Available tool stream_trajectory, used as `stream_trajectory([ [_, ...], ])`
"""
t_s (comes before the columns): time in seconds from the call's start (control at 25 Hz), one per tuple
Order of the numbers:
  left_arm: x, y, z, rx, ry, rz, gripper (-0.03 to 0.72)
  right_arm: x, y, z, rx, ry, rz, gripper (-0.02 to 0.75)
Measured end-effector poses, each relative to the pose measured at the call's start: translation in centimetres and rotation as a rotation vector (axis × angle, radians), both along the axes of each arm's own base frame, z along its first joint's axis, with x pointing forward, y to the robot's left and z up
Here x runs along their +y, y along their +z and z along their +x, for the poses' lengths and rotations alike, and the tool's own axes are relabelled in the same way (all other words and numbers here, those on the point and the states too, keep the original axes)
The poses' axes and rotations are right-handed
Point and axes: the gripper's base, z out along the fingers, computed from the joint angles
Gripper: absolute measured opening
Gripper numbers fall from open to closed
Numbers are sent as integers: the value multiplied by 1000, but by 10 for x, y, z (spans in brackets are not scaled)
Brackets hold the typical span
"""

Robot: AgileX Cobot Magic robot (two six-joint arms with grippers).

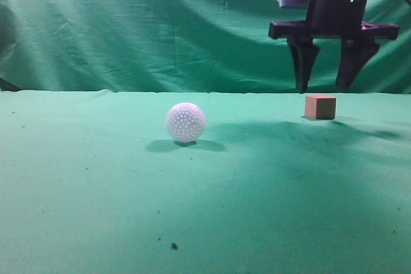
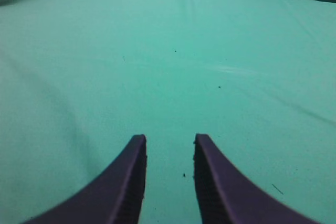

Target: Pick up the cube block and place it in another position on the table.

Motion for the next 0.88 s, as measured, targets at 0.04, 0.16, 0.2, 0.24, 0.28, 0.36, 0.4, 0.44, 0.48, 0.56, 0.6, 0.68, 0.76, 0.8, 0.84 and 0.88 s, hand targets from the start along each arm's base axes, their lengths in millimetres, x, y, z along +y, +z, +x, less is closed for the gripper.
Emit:
stream_trajectory([
  [0.04, 0, 0, 0, 0, 0, 0, 262, -2, 13, -5, -16, -1, 5, 197],
  [0.16, 0, 0, 0, 0, 0, 0, 262, -10, 69, -29, -91, -5, 29, 43],
  [0.2, 0, 0, 0, 0, 0, 0, 262, -13, 82, -38, -114, -5, 36, 0],
  [0.24, 0, 0, 0, 0, 0, 0, 262, -17, 97, -51, -143, -6, 46, 0],
  [0.28, 0, 0, 0, 0, 0, 0, 262, -22, 111, -65, -176, -6, 57, 0],
  [0.36, 0, 0, 0, 0, 0, 0, 262, -31, 125, -94, -207, -6, 68, 0],
  [0.4, 0, 0, 0, 0, 0, 0, 262, -36, 133, -110, -235, -7, 80, 0],
  [0.44, 0, 0, 0, 0, 0, 0, 262, -42, 136, -127, -257, -7, 89, 0],
  [0.48, 0, 0, 0, 0, 0, 0, 262, -47, 135, -142, -265, -6, 94, 0],
  [0.56, 0, 0, 0, 0, 0, 0, 262, -57, 139, -176, -321, -14, 120, 0],
  [0.6, 0, 0, 0, 0, 0, 0, 262, -63, 138, -192, -344, -23, 136, 0],
  [0.68, 0, 0, 0, 0, 0, 0, 262, -72, 131, -220, -390, -28, 156, 0],
  [0.76, 0, 0, 0, 0, 0, 0, 262, -80, 126, -245, -442, -28, 176, 0],
  [0.8, 0, 0, 0, 0, 0, 0, 262, -84, 124, -258, -467, -29, 186, 0],
  [0.84, 0, 0, 0, 0, 0, 0, 262, -88, 123, -269, -497, -29, 198, 0],
  [0.88, 0, 0, 0, 0, 0, 0, 262, -91, 122, -281, -522, -31, 216, 0],
])
